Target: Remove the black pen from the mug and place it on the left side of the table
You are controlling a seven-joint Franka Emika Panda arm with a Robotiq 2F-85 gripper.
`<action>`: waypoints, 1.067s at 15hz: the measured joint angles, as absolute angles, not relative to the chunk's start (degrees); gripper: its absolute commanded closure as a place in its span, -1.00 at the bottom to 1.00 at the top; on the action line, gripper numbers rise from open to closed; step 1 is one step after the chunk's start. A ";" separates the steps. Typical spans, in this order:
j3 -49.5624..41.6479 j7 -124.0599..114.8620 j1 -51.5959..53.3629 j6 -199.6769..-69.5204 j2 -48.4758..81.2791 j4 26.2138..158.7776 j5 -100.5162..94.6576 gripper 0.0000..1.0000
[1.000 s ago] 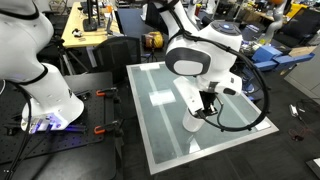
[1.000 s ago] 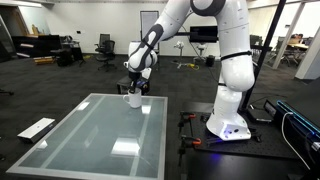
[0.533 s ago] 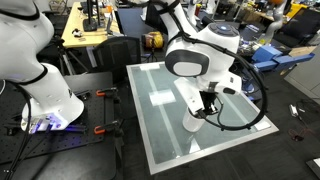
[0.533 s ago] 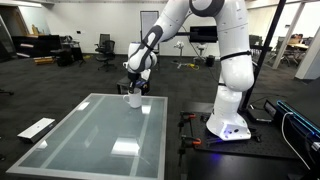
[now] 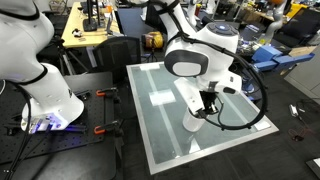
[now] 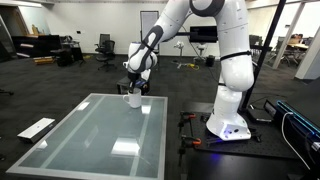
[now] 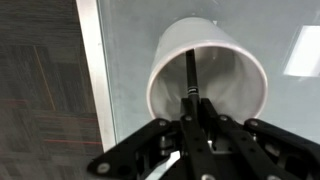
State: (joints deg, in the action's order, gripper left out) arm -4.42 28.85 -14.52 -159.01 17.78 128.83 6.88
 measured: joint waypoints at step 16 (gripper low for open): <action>-3.51 28.84 -14.45 -167.02 3.59 138.36 6.73 0.93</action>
